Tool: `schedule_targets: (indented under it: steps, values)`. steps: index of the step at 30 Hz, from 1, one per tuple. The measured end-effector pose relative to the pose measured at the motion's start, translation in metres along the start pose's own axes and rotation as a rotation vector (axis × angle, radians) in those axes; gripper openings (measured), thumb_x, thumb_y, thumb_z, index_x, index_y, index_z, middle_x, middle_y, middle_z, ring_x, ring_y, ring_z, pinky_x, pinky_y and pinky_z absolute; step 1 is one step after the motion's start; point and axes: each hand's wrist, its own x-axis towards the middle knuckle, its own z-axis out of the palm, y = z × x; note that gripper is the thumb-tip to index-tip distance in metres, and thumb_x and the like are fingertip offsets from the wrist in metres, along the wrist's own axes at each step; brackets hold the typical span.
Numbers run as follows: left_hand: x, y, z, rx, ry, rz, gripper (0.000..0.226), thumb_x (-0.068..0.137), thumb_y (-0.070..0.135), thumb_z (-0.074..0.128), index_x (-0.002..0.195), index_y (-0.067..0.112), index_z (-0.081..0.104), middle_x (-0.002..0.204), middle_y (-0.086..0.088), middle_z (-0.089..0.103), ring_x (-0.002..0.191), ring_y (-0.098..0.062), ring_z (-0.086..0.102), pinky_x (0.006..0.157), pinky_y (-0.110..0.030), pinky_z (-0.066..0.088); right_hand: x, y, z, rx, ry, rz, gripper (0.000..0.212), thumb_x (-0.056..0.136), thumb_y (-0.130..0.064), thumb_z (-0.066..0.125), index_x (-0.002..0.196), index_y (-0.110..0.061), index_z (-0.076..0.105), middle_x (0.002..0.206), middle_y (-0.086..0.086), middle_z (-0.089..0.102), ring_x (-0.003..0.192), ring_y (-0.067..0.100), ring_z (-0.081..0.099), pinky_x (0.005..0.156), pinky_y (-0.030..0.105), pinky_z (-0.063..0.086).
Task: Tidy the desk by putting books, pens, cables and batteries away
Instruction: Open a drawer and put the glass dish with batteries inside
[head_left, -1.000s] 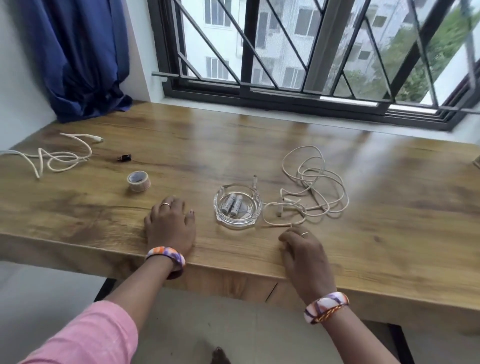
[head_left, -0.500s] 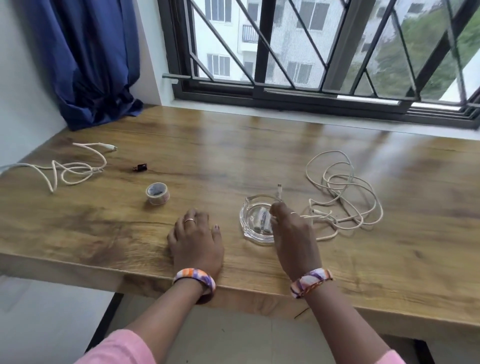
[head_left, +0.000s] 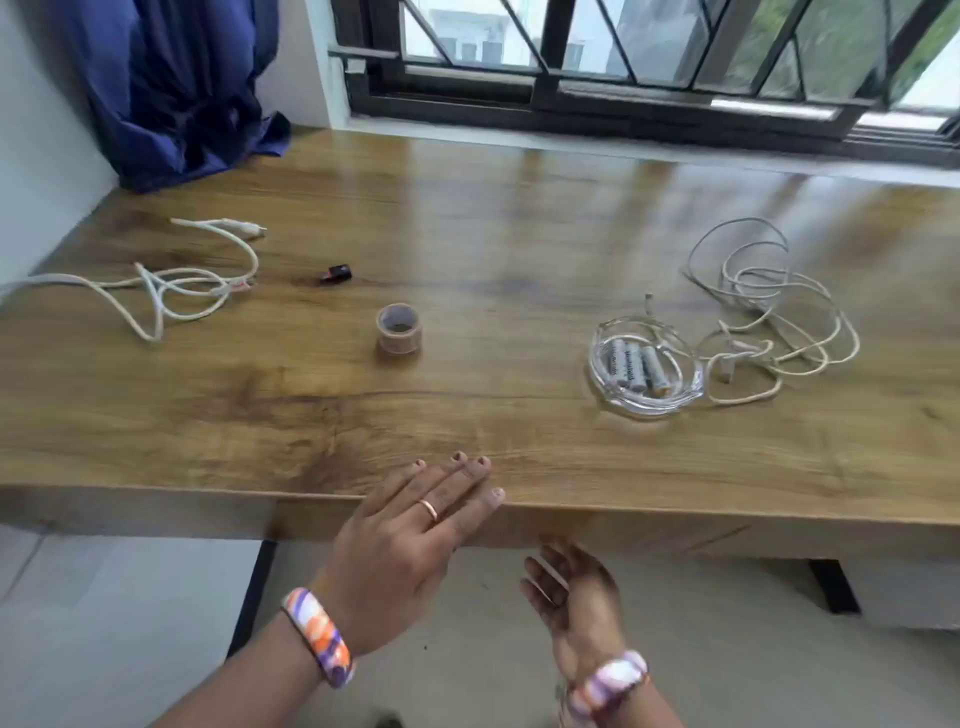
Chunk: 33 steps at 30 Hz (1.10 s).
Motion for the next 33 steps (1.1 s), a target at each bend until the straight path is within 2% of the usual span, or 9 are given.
schedule_targets:
  steps: [3, 7, 10, 13, 19, 22, 26, 29, 33]
  values:
    - [-0.024, -0.025, -0.014, 0.023, 0.041, -0.112, 0.057, 0.078, 0.013, 0.049, 0.133, 0.026, 0.044, 0.141, -0.001, 0.045, 0.130, -0.015, 0.040, 0.108, -0.034, 0.029, 0.026, 0.008, 0.006, 0.355, 0.012, 0.277, 0.046, 0.094, -0.050, 0.032, 0.083, -0.011, 0.053, 0.082, 0.010, 0.060, 0.084, 0.027, 0.056, 0.075, 0.037, 0.042]
    - [-0.047, -0.042, -0.028, 0.057, 0.043, -0.165, 0.058, 0.078, 0.011, 0.048, 0.134, 0.023, 0.044, 0.141, -0.001, 0.046, 0.129, -0.017, 0.042, 0.107, -0.038, 0.031, 0.036, 0.013, 0.005, 0.413, 0.028, 0.172, 0.073, 0.088, -0.066, 0.022, 0.133, -0.012, 0.044, 0.133, 0.009, 0.051, 0.130, 0.022, 0.040, 0.105, 0.046, 0.029]
    - [-0.053, -0.040, -0.029, 0.086, 0.023, -0.175, 0.061, 0.076, 0.013, 0.048, 0.136, 0.022, 0.041, 0.143, -0.001, 0.044, 0.132, -0.016, 0.039, 0.108, -0.039, 0.029, 0.043, 0.005, 0.000, 0.515, -0.022, 0.100, 0.049, 0.085, -0.058, 0.035, 0.090, -0.016, 0.060, 0.074, 0.006, 0.073, 0.083, 0.024, 0.066, 0.076, 0.040, 0.051]
    - [-0.057, -0.034, -0.026, 0.134, 0.002, -0.217, 0.066, 0.074, 0.016, 0.048, 0.138, 0.022, 0.037, 0.145, -0.004, 0.042, 0.133, -0.018, 0.035, 0.109, -0.040, 0.026, 0.044, 0.009, -0.005, 0.479, -0.050, 0.078, 0.050, 0.091, -0.055, 0.027, 0.079, -0.016, 0.055, 0.058, 0.005, 0.069, 0.053, 0.020, 0.068, 0.059, 0.034, 0.056]
    - [-0.074, -0.026, -0.015, 0.247, -0.057, -0.270, 0.096, 0.059, 0.006, 0.070, 0.143, 0.020, 0.025, 0.151, -0.015, 0.019, 0.140, -0.031, 0.016, 0.114, -0.038, 0.011, 0.043, 0.011, -0.006, 0.439, -0.057, 0.050, 0.055, 0.095, -0.054, 0.019, 0.090, -0.013, 0.055, 0.081, 0.006, 0.066, 0.081, 0.020, 0.059, 0.075, 0.038, 0.044]
    - [-0.079, -0.025, -0.011, 0.242, -0.105, -0.283, 0.088, 0.054, 0.004, 0.075, 0.132, 0.021, 0.038, 0.156, -0.016, 0.004, 0.145, -0.030, 0.000, 0.113, -0.034, 0.010, 0.046, 0.013, -0.011, 0.429, -0.082, 0.051, 0.045, 0.090, -0.051, 0.031, 0.094, -0.013, 0.055, 0.076, 0.007, 0.071, 0.067, 0.021, 0.069, 0.083, 0.038, 0.048]
    - [-0.077, -0.026, -0.004, 0.278, -0.031, -0.288, 0.078, 0.063, 0.011, 0.072, 0.133, 0.014, 0.037, 0.156, -0.014, 0.005, 0.145, -0.025, -0.001, 0.114, -0.036, 0.011, 0.048, 0.015, -0.014, 0.463, -0.093, 0.072, 0.064, 0.092, -0.060, 0.016, 0.099, -0.011, 0.055, 0.067, 0.006, 0.072, 0.057, 0.019, 0.070, 0.067, 0.034, 0.053]
    - [-0.070, -0.026, 0.003, 0.175, 0.187, -0.326, 0.059, 0.073, 0.015, 0.067, 0.126, 0.010, 0.041, 0.145, -0.007, 0.036, 0.145, -0.011, 0.008, 0.111, -0.030, 0.024, 0.050, 0.012, -0.010, 0.456, -0.070, 0.089, 0.070, 0.092, -0.061, 0.014, 0.119, -0.007, 0.051, 0.091, 0.009, 0.068, 0.081, 0.023, 0.066, 0.094, 0.043, 0.042]
    - [-0.068, -0.025, 0.012, 0.185, 0.281, -0.363, 0.049, 0.080, 0.016, 0.058, 0.125, 0.006, 0.040, 0.141, -0.009, 0.043, 0.144, -0.011, 0.010, 0.104, -0.035, 0.036, 0.051, 0.012, -0.002, 0.496, -0.002, 0.085, 0.073, 0.093, -0.060, 0.014, 0.134, -0.006, 0.040, 0.135, 0.013, 0.049, 0.126, 0.029, 0.045, 0.105, 0.045, 0.032]
